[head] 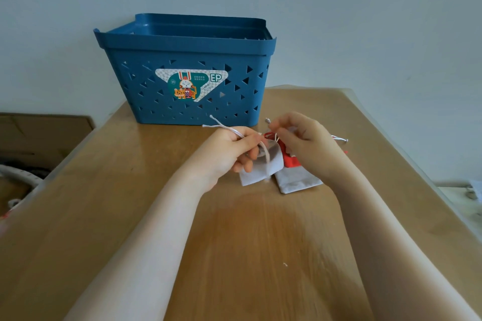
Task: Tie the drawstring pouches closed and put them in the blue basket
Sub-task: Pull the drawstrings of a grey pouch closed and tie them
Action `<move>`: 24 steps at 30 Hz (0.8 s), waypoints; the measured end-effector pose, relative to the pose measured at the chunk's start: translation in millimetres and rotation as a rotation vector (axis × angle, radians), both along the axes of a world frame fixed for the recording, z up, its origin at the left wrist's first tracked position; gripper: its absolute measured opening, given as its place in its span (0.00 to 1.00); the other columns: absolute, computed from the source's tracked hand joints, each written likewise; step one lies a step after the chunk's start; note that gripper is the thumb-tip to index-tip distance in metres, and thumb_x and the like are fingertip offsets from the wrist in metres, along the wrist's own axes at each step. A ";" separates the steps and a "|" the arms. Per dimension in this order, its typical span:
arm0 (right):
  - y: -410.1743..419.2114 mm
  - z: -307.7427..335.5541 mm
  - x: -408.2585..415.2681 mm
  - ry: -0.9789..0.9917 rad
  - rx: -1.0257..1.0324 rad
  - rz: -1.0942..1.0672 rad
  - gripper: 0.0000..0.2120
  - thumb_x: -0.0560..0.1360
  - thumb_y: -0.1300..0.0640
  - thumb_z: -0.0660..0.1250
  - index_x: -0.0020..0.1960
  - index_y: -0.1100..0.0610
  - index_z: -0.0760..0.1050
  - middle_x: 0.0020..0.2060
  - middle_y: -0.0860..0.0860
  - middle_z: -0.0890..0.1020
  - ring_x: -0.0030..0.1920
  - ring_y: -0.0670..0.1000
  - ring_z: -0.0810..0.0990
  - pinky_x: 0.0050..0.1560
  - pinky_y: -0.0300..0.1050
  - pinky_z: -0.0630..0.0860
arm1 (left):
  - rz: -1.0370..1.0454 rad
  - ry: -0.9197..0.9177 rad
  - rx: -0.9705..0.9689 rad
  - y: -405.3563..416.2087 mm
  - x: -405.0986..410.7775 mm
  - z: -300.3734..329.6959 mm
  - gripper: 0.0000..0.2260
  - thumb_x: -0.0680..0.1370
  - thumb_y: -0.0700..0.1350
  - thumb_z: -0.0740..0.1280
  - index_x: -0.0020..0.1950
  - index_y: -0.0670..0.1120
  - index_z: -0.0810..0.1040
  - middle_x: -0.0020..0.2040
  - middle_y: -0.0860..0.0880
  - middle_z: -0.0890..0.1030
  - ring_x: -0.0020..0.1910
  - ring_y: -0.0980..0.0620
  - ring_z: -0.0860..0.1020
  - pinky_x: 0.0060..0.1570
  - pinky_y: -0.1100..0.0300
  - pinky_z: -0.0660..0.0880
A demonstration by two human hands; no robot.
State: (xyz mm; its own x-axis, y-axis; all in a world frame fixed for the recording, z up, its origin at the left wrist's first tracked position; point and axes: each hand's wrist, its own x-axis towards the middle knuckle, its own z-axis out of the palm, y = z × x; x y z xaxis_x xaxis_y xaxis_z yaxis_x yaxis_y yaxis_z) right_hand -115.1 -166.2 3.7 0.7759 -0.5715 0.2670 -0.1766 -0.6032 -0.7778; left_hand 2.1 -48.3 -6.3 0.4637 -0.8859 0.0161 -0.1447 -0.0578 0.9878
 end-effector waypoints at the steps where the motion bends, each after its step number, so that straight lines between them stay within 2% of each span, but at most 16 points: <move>1: 0.7 0.0 0.7 0.033 -0.041 0.013 0.12 0.78 0.64 0.58 0.53 0.53 0.77 0.36 0.36 0.76 0.34 0.35 0.74 0.41 0.28 0.71 | -0.029 0.026 0.002 0.9 0.7 0.3 0.08 0.80 0.41 0.61 0.43 0.42 0.76 0.29 0.53 0.76 0.24 0.56 0.71 0.25 0.66 0.63; 3: 3.3 -0.7 -0.4 0.114 -0.090 0.124 0.13 0.78 0.65 0.59 0.56 0.53 0.78 0.39 0.34 0.76 0.39 0.28 0.74 0.43 0.23 0.68 | -0.062 0.055 0.026 3.0 2.6 0.7 0.08 0.79 0.42 0.63 0.42 0.43 0.78 0.30 0.53 0.78 0.25 0.56 0.73 0.25 0.67 0.64; 6: 7.7 0.6 -3.3 0.088 -0.007 0.253 0.08 0.77 0.62 0.63 0.50 0.54 0.80 0.39 0.39 0.81 0.41 0.36 0.77 0.46 0.28 0.72 | -0.080 0.129 0.058 7.5 7.1 3.6 0.05 0.74 0.45 0.67 0.41 0.46 0.81 0.31 0.51 0.79 0.26 0.57 0.75 0.24 0.69 0.61; 8: 9.7 0.4 -3.4 0.038 0.065 0.258 0.05 0.76 0.61 0.65 0.47 0.55 0.80 0.38 0.43 0.82 0.39 0.41 0.78 0.44 0.31 0.74 | -0.103 0.198 0.048 10.1 10.7 5.6 0.06 0.69 0.47 0.69 0.38 0.46 0.83 0.31 0.49 0.80 0.25 0.56 0.75 0.21 0.70 0.58; 10: 11.0 -0.7 -2.0 0.024 0.050 0.245 0.03 0.76 0.60 0.66 0.46 0.57 0.79 0.36 0.43 0.81 0.36 0.40 0.77 0.41 0.30 0.74 | -0.128 0.196 0.062 11.5 12.4 6.1 0.05 0.67 0.47 0.70 0.36 0.47 0.84 0.31 0.49 0.80 0.25 0.57 0.75 0.21 0.70 0.58; 12: 11.1 -2.4 -1.3 0.055 0.023 0.248 0.03 0.75 0.60 0.67 0.45 0.58 0.79 0.32 0.40 0.79 0.33 0.36 0.75 0.38 0.28 0.71 | -0.161 0.118 0.091 12.7 12.2 5.7 0.05 0.67 0.47 0.70 0.37 0.47 0.84 0.32 0.50 0.80 0.28 0.56 0.76 0.24 0.69 0.63; 15: 8.6 -0.5 -4.0 0.100 0.004 0.252 0.03 0.75 0.60 0.67 0.44 0.58 0.78 0.28 0.37 0.77 0.29 0.37 0.72 0.35 0.28 0.67 | -0.193 0.013 0.076 14.2 10.7 6.7 0.04 0.67 0.47 0.71 0.37 0.48 0.85 0.34 0.50 0.81 0.31 0.55 0.76 0.28 0.67 0.68; 17: 7.1 2.6 -5.7 0.075 0.013 0.232 0.03 0.74 0.61 0.67 0.43 0.58 0.78 0.30 0.45 0.78 0.29 0.40 0.70 0.35 0.31 0.67 | -0.138 -0.020 0.020 13.7 10.5 8.3 0.02 0.67 0.45 0.72 0.36 0.49 0.85 0.39 0.50 0.80 0.33 0.55 0.75 0.29 0.66 0.70; 19: 5.8 3.7 -5.9 0.051 0.039 0.198 0.02 0.74 0.61 0.67 0.42 0.59 0.78 0.36 0.61 0.79 0.33 0.46 0.71 0.39 0.46 0.72 | -0.041 -0.068 -0.040 11.2 11.8 7.6 0.03 0.70 0.40 0.72 0.37 0.46 0.84 0.43 0.51 0.78 0.35 0.58 0.76 0.31 0.66 0.72; 20: 5.7 3.8 -5.5 0.044 0.052 0.178 0.02 0.74 0.61 0.67 0.42 0.60 0.78 0.39 0.65 0.79 0.35 0.49 0.72 0.41 0.51 0.74 | -0.008 -0.111 -0.051 9.3 11.9 7.1 0.04 0.72 0.38 0.72 0.39 0.46 0.83 0.42 0.51 0.78 0.36 0.59 0.77 0.33 0.65 0.74; 22: 6.1 3.0 -4.8 0.020 0.085 0.154 0.04 0.74 0.61 0.66 0.42 0.62 0.77 0.36 0.64 0.77 0.36 0.51 0.71 0.41 0.53 0.72 | 0.027 -0.185 -0.062 6.6 10.6 5.5 0.04 0.73 0.38 0.71 0.41 0.47 0.83 0.39 0.50 0.81 0.36 0.57 0.78 0.34 0.64 0.74; 24: 5.8 3.4 -5.0 0.000 0.125 0.153 0.06 0.75 0.61 0.66 0.42 0.63 0.77 0.33 0.58 0.75 0.36 0.51 0.70 0.40 0.48 0.69 | 0.070 -0.242 -0.083 4.6 9.0 4.2 0.05 0.74 0.39 0.70 0.40 0.49 0.83 0.36 0.46 0.82 0.33 0.54 0.77 0.34 0.63 0.73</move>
